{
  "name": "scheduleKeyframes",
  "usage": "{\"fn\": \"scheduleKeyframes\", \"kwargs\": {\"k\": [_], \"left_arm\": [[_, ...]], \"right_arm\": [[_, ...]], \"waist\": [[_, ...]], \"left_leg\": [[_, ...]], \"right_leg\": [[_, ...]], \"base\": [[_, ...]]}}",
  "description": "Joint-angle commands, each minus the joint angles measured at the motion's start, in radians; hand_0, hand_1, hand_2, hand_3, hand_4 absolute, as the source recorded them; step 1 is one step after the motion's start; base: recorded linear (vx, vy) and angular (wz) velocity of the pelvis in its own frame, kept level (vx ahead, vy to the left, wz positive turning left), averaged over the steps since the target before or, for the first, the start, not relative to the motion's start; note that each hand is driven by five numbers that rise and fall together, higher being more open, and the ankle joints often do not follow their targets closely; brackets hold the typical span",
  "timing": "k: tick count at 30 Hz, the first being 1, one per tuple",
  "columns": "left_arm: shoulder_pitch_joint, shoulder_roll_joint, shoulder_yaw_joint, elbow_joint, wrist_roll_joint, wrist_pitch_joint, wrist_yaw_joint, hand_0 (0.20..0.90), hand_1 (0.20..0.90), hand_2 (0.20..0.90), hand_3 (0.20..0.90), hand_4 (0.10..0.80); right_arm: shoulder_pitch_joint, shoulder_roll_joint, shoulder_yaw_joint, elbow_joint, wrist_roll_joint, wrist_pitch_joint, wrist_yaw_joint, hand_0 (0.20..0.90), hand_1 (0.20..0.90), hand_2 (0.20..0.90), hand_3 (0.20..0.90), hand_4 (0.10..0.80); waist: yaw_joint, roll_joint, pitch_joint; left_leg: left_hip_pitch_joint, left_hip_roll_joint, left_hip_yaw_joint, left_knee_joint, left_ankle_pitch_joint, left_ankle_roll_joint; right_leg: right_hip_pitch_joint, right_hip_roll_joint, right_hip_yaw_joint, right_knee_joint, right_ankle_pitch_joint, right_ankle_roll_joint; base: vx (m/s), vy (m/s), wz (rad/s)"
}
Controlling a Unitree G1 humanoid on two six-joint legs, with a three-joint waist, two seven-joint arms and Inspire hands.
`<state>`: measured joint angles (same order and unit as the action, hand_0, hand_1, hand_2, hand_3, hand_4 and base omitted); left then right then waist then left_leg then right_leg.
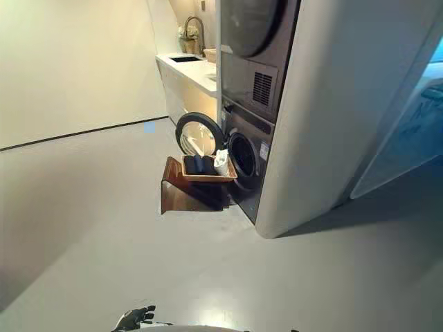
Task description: Pick up the clothes and place them into the washing machine
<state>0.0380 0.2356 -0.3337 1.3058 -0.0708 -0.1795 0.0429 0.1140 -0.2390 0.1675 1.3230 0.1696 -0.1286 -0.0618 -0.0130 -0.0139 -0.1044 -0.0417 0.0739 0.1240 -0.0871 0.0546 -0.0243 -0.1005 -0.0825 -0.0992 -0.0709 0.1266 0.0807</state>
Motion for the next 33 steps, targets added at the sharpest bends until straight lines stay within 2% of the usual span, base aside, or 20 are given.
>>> {"fn": "scheduleKeyframes", "kwargs": {"k": [1, 4, 7, 10, 14, 33], "left_arm": [[-0.088, -0.005, 0.045, 0.019, 0.009, -0.018, -0.006, 0.900, 0.900, 0.900, 0.900, 0.800], [-0.092, -0.001, 0.051, 0.032, 0.016, -0.005, -0.016, 0.900, 0.900, 0.900, 0.900, 0.800], [-0.099, -0.005, 0.002, 0.039, 0.092, 0.012, -0.066, 0.900, 0.900, 0.900, 0.900, 0.800], [-0.098, 0.000, -0.018, 0.049, 0.138, 0.017, -0.058, 0.900, 0.900, 0.900, 0.900, 0.800], [-0.099, 0.000, 0.031, 0.048, 0.078, 0.027, -0.035, 0.900, 0.900, 0.900, 0.900, 0.800], [-0.104, -0.009, 0.019, 0.047, 0.060, 0.032, -0.021, 0.900, 0.900, 0.900, 0.900, 0.800]], "right_arm": [[-0.084, -0.013, 0.014, 0.010, -0.014, -0.019, -0.004, 0.900, 0.900, 0.900, 0.900, 0.800], [-0.092, -0.014, 0.013, 0.014, -0.015, -0.013, 0.010, 0.900, 0.900, 0.900, 0.900, 0.800], [-0.106, -0.013, 0.025, 0.064, -0.031, 0.015, 0.049, 0.900, 0.900, 0.900, 0.900, 0.800], [-0.115, -0.014, 0.028, 0.075, -0.038, 0.022, 0.053, 0.900, 0.900, 0.900, 0.900, 0.800], [-0.122, -0.009, 0.021, 0.062, -0.022, 0.020, 0.051, 0.900, 0.900, 0.900, 0.900, 0.800], [-0.116, 0.004, 0.039, 0.050, -0.005, 0.023, 0.050, 0.900, 0.900, 0.900, 0.900, 0.800]], "waist": [[-0.008, -0.012, 0.041], [-0.007, -0.013, 0.042], [-0.005, -0.014, 0.038], [-0.003, -0.015, 0.032], [0.003, -0.022, 0.031], [0.003, -0.023, 0.037]], "left_leg": [[0.091, -0.036, 0.010, 0.000, -0.108, -0.014], [0.091, -0.036, 0.009, 0.000, -0.108, -0.014], [0.091, -0.036, 0.007, 0.000, -0.109, -0.013], [0.092, -0.036, 0.007, 0.000, -0.112, -0.012], [0.092, -0.036, 0.004, 0.000, -0.111, -0.012], [0.095, -0.032, 0.000, 0.000, -0.115, -0.013]], "right_leg": [[0.052, -0.033, 0.005, -0.012, -0.095, 0.029], [0.053, -0.032, 0.006, -0.012, -0.095, 0.029], [0.055, -0.033, 0.003, -0.013, -0.095, 0.029], [0.056, -0.034, 0.004, -0.014, -0.096, 0.029], [0.055, -0.033, 0.004, -0.015, -0.094, 0.029], [0.061, -0.029, 0.000, -0.014, -0.104, 0.027]], "base": [[0.003, 0.001, 0.09], [0.004, 0.003, -0.15], [0.013, 0.004, -0.28], [0.024, 0.005, 0.21], [0.011, -0.004, 0.02], [0.003, -0.001, 0.02]]}}
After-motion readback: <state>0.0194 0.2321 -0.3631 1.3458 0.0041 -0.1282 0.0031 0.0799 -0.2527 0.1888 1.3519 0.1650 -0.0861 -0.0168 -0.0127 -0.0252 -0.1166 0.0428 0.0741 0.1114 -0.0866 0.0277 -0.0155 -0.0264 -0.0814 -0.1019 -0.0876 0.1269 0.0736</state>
